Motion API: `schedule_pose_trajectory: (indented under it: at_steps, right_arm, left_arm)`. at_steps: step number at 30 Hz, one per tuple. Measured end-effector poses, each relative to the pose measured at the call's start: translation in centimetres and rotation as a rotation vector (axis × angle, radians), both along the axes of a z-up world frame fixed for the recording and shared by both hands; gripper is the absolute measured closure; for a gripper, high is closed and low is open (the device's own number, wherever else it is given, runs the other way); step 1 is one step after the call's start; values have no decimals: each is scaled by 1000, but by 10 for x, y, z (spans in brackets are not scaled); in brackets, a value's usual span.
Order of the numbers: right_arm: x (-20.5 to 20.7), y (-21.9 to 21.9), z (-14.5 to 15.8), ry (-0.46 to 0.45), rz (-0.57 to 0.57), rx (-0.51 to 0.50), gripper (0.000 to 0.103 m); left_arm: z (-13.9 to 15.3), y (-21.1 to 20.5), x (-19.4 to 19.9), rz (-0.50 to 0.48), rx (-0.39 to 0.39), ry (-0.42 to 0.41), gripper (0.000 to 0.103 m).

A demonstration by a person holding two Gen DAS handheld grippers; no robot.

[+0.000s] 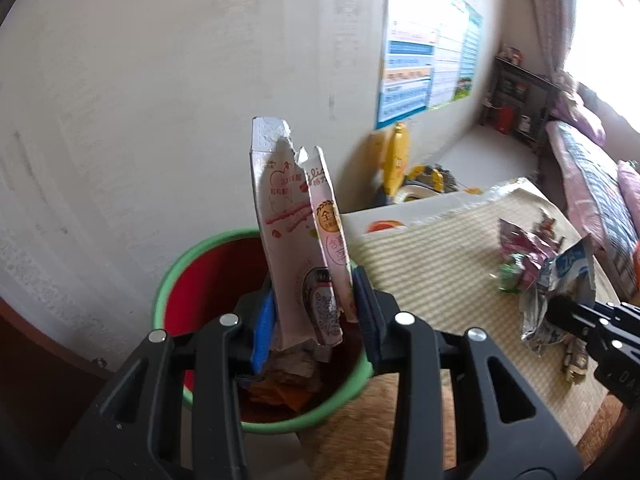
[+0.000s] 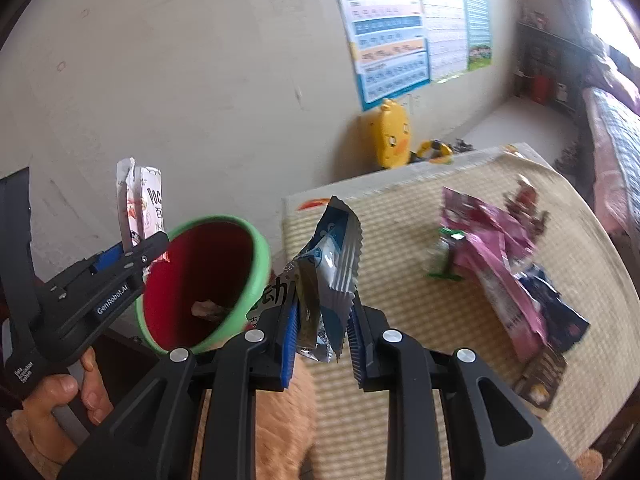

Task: Collect trash
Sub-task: 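Carry the snack box and blue-silver wrapper over the red bucket with both grippers, then open both grippers to drop the box and wrapper into the bucket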

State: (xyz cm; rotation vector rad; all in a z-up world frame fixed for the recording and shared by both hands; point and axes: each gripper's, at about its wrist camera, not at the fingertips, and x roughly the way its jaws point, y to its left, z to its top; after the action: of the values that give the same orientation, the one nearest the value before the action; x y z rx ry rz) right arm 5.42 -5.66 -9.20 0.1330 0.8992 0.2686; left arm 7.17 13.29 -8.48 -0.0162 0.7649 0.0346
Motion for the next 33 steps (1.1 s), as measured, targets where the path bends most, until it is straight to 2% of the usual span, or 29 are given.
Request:
schedule_pose_trajectory:
  at_steps: [6,14,19,27,28,30,31,33]
  right_arm:
    - [19,32,-2,-1,63,5,81]
    - [43,76,-12,29,136,1,81]
    - [56,101,-23,61,183,1,81]
    - [62,123,-29,57,220,-19,80]
    - [63,124,-30,58,225,-19,80]
    - [61,126,-29,52,226,-16,72]
    - [62,126,-30,49,224,-12,66]
    - [63,126,-30,50,222,-12,66]
  left_arm:
    - [-6,32,4,74,2,15,68]
    - [-34,68,10,145,-18,99,68]
    - [-50,81,11,166,-40,147,67]
    - [-68,91,15,172,-75,197,67]
    - [-69,91,16,172,-76,199,65]
    - [-71,91,17,171,-79,206,62]
    - [-73,92,18,170,-78,212,57]
    - [-75,92,18,173,-81,215,48]
